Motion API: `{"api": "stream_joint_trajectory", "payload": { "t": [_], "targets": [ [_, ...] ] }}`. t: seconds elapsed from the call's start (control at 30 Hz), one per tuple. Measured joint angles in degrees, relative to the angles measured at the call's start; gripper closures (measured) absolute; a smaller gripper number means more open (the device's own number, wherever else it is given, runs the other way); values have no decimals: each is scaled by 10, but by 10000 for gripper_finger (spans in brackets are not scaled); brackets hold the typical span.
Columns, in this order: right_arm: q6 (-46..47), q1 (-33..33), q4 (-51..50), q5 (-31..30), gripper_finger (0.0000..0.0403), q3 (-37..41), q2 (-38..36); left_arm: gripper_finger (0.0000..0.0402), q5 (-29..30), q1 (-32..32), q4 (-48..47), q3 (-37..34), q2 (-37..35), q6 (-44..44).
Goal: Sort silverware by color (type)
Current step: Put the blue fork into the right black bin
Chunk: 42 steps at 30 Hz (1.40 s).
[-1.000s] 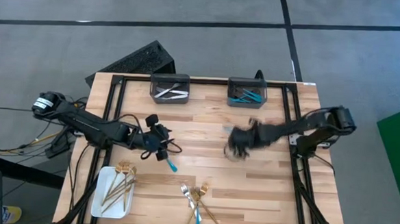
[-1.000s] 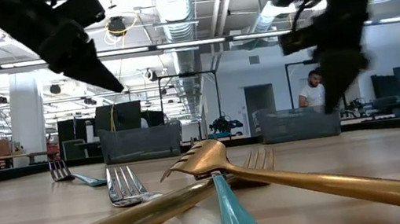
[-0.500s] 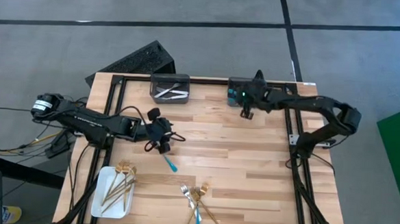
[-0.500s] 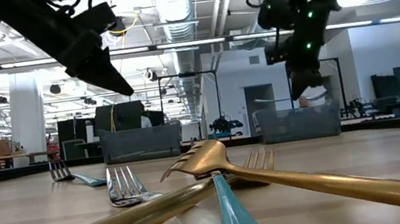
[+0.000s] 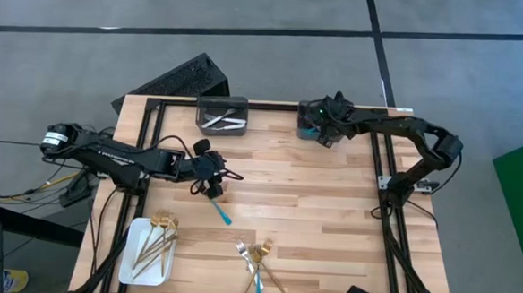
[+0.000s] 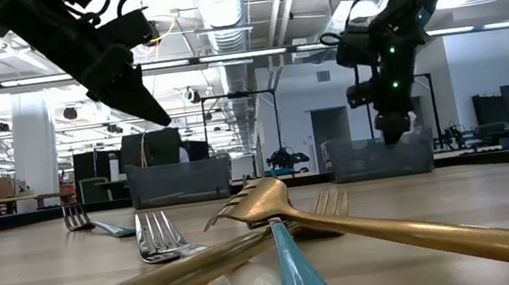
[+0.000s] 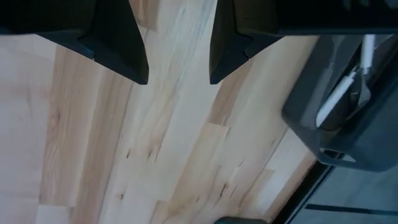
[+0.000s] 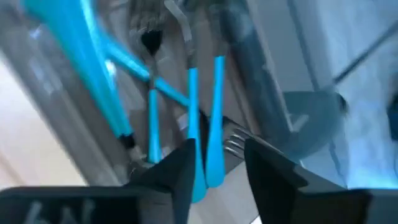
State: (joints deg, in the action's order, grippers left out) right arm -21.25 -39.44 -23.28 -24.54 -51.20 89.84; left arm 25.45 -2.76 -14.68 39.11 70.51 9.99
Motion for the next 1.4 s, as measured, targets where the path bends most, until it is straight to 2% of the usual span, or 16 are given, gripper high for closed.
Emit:
{"api": "stream_joint_trajectory", "payload": {
  "t": [0.1,0.27,0.4,0.47,0.57,0.73,0.87,0.97,1.23,1.4],
  "targets": [
    [63,18,2,-11,220,0,-11,244,-30,0,-6,0,0,12],
    [166,79,2,-8,223,0,-60,244,-119,0,-63,-20,0,46],
    [247,143,3,45,234,-1,-96,244,-191,-18,-164,-36,0,-7],
    [283,179,4,66,238,0,-103,244,-192,-35,-199,-40,0,-40],
    [324,240,21,65,242,-1,-100,244,-183,-55,-194,-49,0,-94],
    [364,338,64,62,243,0,-70,244,-183,-66,-96,-76,1,-145],
    [403,406,108,27,243,0,-42,244,-182,-66,-42,-98,1,-169],
    [428,448,139,-7,243,0,-26,244,-183,-66,-38,-103,0,-187],
    [439,517,247,-21,243,-1,27,244,-204,-64,-32,-103,10,-223],
    [437,529,285,-21,243,-1,74,244,-205,-63,-13,-103,66,-224]
  ]
}}
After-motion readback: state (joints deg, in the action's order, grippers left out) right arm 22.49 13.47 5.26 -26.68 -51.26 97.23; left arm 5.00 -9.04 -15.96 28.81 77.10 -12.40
